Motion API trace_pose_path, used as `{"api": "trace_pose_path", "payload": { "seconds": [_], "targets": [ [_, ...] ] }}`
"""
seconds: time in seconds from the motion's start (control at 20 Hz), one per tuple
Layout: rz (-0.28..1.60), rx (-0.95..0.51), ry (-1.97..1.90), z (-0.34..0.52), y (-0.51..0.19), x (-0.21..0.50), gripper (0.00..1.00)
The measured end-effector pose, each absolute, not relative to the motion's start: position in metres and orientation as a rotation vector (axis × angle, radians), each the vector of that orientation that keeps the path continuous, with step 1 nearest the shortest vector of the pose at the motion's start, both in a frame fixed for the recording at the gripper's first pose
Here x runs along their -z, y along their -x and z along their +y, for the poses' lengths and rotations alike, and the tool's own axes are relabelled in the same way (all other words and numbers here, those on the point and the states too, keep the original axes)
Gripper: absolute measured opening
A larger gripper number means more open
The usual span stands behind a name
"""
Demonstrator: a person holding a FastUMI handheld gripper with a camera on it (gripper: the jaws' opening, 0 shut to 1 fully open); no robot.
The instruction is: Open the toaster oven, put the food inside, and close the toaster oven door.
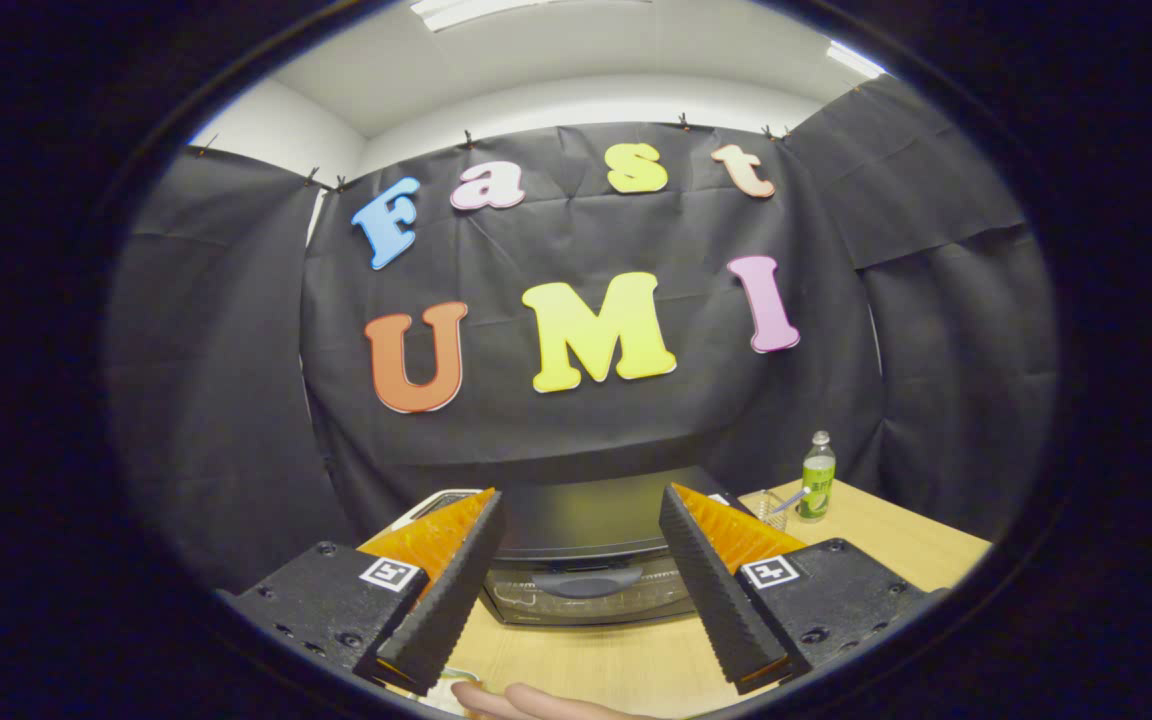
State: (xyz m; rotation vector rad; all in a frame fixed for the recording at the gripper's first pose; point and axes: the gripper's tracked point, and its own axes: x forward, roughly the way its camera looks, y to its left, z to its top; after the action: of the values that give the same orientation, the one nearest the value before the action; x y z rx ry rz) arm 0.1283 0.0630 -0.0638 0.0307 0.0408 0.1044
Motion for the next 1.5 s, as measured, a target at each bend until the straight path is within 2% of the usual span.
{"api": "trace_pose_path", "payload": {
  "seconds": [0.25, 0.7, 1.15, 1.5],
  "targets": [
    [0.061, -0.06, 0.081, 0.066, -0.173, 0.101, 1.0],
    [0.246, -0.044, 0.075, 0.065, -0.231, 0.182, 1.0],
    [0.257, -0.05, 0.102, 0.068, -0.234, 0.202, 1.0],
    [0.294, -0.077, 0.106, 0.065, -0.205, 0.209, 1.0]
  ]
}}
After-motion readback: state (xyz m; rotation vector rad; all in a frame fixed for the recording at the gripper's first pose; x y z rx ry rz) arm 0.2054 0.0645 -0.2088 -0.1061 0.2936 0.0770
